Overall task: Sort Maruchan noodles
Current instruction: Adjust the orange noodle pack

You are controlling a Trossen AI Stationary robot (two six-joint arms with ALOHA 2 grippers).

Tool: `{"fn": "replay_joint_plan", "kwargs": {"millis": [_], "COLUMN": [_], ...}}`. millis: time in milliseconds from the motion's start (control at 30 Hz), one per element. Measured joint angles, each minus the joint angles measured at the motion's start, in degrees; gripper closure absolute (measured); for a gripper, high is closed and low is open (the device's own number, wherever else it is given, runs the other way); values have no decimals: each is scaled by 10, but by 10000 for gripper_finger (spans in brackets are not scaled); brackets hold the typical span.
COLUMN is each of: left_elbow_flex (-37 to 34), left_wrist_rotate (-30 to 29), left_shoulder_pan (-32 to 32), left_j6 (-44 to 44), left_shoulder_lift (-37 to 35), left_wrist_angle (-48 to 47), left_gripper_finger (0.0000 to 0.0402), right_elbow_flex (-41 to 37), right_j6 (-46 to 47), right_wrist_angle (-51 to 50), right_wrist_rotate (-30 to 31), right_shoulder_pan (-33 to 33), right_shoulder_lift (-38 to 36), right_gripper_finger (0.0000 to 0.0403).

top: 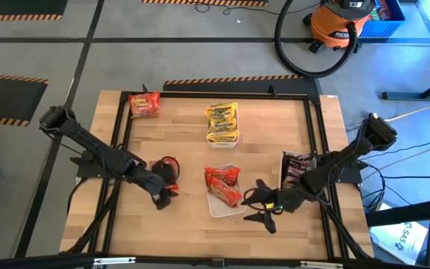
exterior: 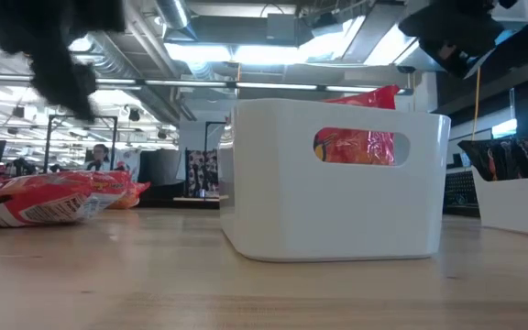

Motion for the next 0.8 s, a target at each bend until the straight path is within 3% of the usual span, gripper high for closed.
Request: {"fn": "replay_joint_plan", "kwargs": {"millis": [233,467,667,800], "left_elbow_flex": [10,154,299,354], "left_wrist_rotate": [35,50,74,76], "left_shoulder_pan": [-8,2,13,17], "left_j6": [81,112,134,135], "left_shoulder_lift": [85,250,366,418], "left_wrist_angle": [285,279,160,119], "left_gripper_finger": [177,177,177,177], "right_elbow_flex": [0,0,0,0], "right_j6": [-61,-90,-96,-94], "right_wrist_angle": [-14,-52,-59,-54], "right_wrist_rotate": [1,24,70,72], "right_shoulder_pan": [0,-1,-1,-1], "right_shoulder_lift": [0,0,0,0], "right_gripper_finger": [155,155,155,155]}}
